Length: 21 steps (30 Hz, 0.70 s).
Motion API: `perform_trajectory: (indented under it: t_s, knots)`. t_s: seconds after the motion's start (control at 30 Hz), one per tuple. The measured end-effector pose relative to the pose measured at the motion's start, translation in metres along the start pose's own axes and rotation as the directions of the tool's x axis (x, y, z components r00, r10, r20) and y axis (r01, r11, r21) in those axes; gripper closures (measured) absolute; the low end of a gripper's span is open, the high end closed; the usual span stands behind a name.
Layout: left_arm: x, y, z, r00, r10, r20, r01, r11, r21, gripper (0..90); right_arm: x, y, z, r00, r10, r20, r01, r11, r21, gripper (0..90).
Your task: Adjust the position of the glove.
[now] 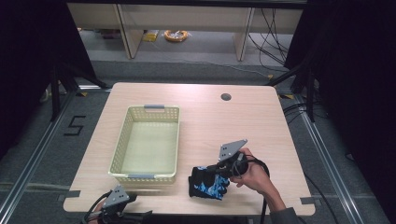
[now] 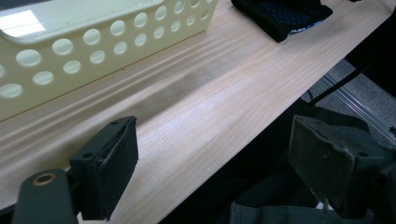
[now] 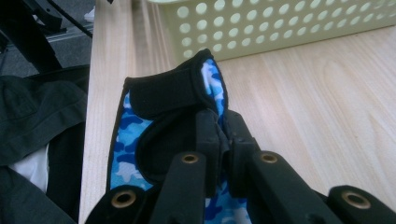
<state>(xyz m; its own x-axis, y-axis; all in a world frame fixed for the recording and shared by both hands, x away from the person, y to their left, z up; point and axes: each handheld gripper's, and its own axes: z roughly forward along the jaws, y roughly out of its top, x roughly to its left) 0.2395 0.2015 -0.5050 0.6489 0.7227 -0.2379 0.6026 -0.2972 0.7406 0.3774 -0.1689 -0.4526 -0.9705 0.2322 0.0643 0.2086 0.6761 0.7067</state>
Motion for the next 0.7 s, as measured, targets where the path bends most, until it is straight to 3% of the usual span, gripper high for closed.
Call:
perform_trajectory:
  t_s: [0.03,0.07,0.13,0.2,0.27,0.43,0.47,0.57,0.67,0.7]
  knots:
    - [0.002,0.000,-0.002,0.9995,0.028,-0.010,-0.028,0.9992,0.029,15.6,-0.001,0.000,0.001,0.9998,-0.017,-0.008,0.017,1.000,0.001,87.2]
    - [0.002,0.000,-0.002,0.9995,0.029,-0.009,-0.029,0.9991,0.031,15.6,-0.001,0.000,0.002,0.9999,-0.002,-0.015,0.002,1.000,0.008,87.2]
    - [0.001,0.000,-0.001,0.9999,0.014,-0.001,-0.014,0.9997,0.018,15.6,-0.004,0.001,0.005,0.9987,-0.035,-0.037,0.035,0.999,-0.001,87.1]
    - [0.000,0.000,0.000,0.9997,-0.022,0.007,0.022,0.9997,0.010,15.6,-0.005,0.001,0.008,0.9980,-0.035,-0.052,0.035,0.999,0.002,87.0]
    - [0.001,0.000,0.000,1.0000,-0.008,0.001,0.008,1.0000,-0.004,15.6,-0.006,0.000,0.010,0.9977,-0.029,-0.062,0.030,0.999,0.015,87.0]
    - [0.001,0.000,0.001,1.0000,-0.009,-0.001,0.009,1.0000,-0.001,15.6,-0.009,-0.001,0.017,0.9934,-0.071,-0.089,0.076,0.996,0.045,86.9]
    - [0.001,0.000,0.000,1.0000,-0.007,-0.001,0.007,1.0000,-0.004,15.6,-0.008,-0.001,0.017,0.9945,-0.058,-0.087,0.063,0.997,0.052,86.9]
    - [0.001,0.000,0.000,1.0000,-0.004,0.000,0.004,1.0000,0.000,15.6,-0.011,-0.002,0.021,0.9916,-0.090,-0.094,0.095,0.994,0.058,86.5]
    - [0.001,0.000,-0.001,1.0000,-0.005,0.002,0.005,0.9998,0.018,15.8,-0.012,-0.006,0.028,0.9916,-0.081,-0.102,0.088,0.993,0.075,85.5]
    - [0.001,0.000,-0.001,0.9999,0.013,0.002,-0.013,0.9998,0.012,15.8,-0.012,-0.007,0.030,0.9937,-0.059,-0.095,0.068,0.993,0.098,85.0]
